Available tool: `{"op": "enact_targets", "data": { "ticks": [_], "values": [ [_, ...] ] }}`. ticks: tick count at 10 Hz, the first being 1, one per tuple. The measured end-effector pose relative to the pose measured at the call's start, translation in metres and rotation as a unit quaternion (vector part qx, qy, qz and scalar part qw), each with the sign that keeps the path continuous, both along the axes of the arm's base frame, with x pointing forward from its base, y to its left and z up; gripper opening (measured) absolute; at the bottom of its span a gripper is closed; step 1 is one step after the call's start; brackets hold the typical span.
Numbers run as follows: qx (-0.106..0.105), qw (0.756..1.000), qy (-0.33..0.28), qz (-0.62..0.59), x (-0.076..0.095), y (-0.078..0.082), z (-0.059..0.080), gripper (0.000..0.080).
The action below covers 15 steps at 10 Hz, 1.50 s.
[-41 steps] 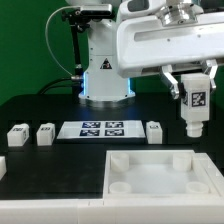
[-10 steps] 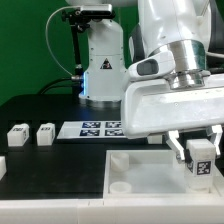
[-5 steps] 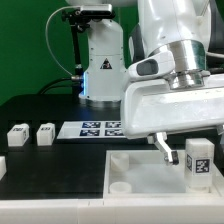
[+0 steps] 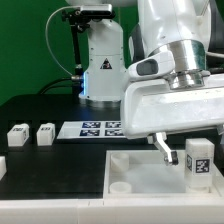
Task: Assemble one leg
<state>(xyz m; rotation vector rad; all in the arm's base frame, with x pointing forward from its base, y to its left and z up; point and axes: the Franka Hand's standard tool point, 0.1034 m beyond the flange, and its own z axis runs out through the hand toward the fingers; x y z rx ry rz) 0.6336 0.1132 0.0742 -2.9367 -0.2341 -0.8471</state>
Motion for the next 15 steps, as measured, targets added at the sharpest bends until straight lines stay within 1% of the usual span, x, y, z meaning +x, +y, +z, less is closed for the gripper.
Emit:
{"op": "enact_targets", "data": {
  "ticks": [1, 2, 3, 4, 5, 6, 7, 8, 9, 10, 11, 12, 13, 15],
  "values": [
    [-0.001, 1.000, 0.026, 0.002, 0.004, 0.000, 0.011, 0.0649],
    [0.000, 1.000, 0.028, 0.000, 0.009, -0.002, 0.014, 0.0649],
    [-0.001, 0.998, 0.060, 0.004, 0.005, 0.001, 0.008, 0.0649],
    [-0.001, 0.994, 0.113, 0.008, -0.002, 0.006, 0.003, 0.0649],
    [-0.003, 0.983, 0.182, 0.014, -0.004, 0.007, 0.006, 0.0649],
    [-0.005, 0.973, 0.232, 0.016, 0.009, 0.004, 0.016, 0.0649],
    [-0.005, 0.963, 0.270, 0.018, 0.012, 0.005, 0.014, 0.0649],
    [-0.005, 0.955, 0.297, 0.020, 0.011, 0.003, 0.011, 0.0649],
    [-0.005, 0.953, 0.303, 0.019, 0.014, 0.002, 0.011, 0.0649],
    [-0.005, 0.955, 0.297, 0.019, 0.015, 0.003, 0.011, 0.0518],
    [-0.003, 0.955, 0.297, 0.012, 0.015, 0.003, 0.011, 0.0518],
    [-0.001, 0.955, 0.298, 0.004, 0.015, 0.003, 0.011, 0.0378],
    [0.001, 0.954, 0.299, -0.004, 0.016, 0.002, 0.011, 0.0292],
    [0.024, 0.947, 0.307, -0.092, 0.016, 0.002, 0.010, 0.0293]
  ]
}}
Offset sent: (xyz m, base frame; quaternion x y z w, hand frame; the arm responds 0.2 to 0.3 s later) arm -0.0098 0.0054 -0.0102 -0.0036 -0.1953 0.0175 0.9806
